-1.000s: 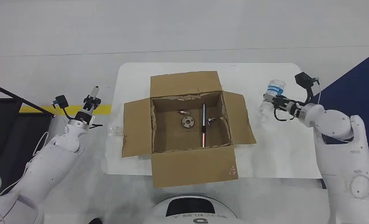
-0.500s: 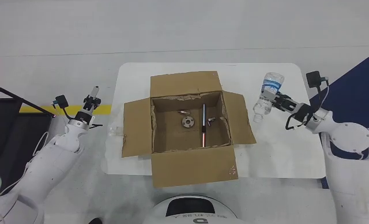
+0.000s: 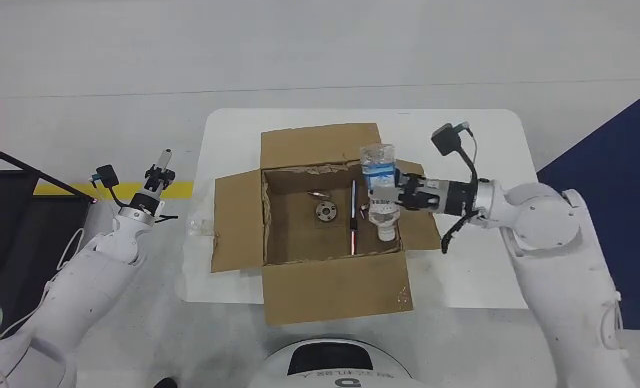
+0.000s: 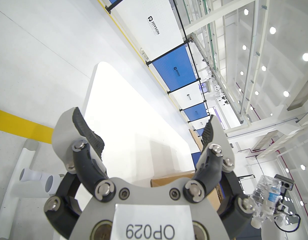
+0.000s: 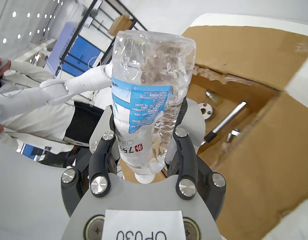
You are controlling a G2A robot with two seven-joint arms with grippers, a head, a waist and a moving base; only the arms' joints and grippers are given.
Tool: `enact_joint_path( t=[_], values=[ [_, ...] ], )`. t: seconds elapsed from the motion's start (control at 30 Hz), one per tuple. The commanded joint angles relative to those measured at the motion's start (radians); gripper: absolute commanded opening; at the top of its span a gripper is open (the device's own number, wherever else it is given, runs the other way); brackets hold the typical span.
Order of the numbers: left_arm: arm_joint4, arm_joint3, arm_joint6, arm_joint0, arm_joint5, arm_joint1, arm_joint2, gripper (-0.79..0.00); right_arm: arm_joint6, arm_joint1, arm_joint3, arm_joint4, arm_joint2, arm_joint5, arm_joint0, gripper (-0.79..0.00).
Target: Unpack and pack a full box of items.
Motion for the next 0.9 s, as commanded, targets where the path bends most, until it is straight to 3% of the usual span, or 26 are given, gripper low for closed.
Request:
enact_joint_path(
  t=[0.0, 0.13, 0.33, 0.43, 0.47, 0.5, 0.7, 0.87],
  values=[
    [0.0, 0.0, 0.0, 0.0, 0.0, 0.0, 0.0, 0.0, -0.03, -0.009, 0.027, -0.049, -0.089, 0.036, 0.068, -0.785],
    [0.0, 0.0, 0.0, 0.0, 0.0, 0.0, 0.0, 0.0, -0.076, -0.028, 0.1, -0.155, -0.222, 0.109, 0.172, -0.785],
    [0.0, 0.0, 0.0, 0.0, 0.0, 0.0, 0.0, 0.0, -0.003, -0.064, 0.261, -0.237, -0.429, 0.278, 0.317, -0.785],
    [0.0, 0.0, 0.0, 0.0, 0.0, 0.0, 0.0, 0.0, 0.041, -0.088, 0.338, -0.239, -0.519, 0.317, 0.391, -0.425],
    [0.0, 0.0, 0.0, 0.0, 0.0, 0.0, 0.0, 0.0, 0.052, -0.096, 0.359, -0.235, -0.542, 0.323, 0.412, -0.157],
    [0.0, 0.0, 0.0, 0.0, 0.0, 0.0, 0.0, 0.0, 0.052, -0.103, 0.375, -0.231, -0.562, 0.323, 0.428, 0.0],
    [0.0, 0.0, 0.0, 0.0, 0.0, 0.0, 0.0, 0.0, 0.062, -0.119, 0.413, -0.14, -0.576, 0.264, 0.472, 0.0],
    [0.0, 0.0, 0.0, 0.0, 0.0, 0.0, 0.0, 0.0, 0.05, -0.083, 0.352, -0.034, -0.414, 0.158, 0.407, 0.0]
  ],
)
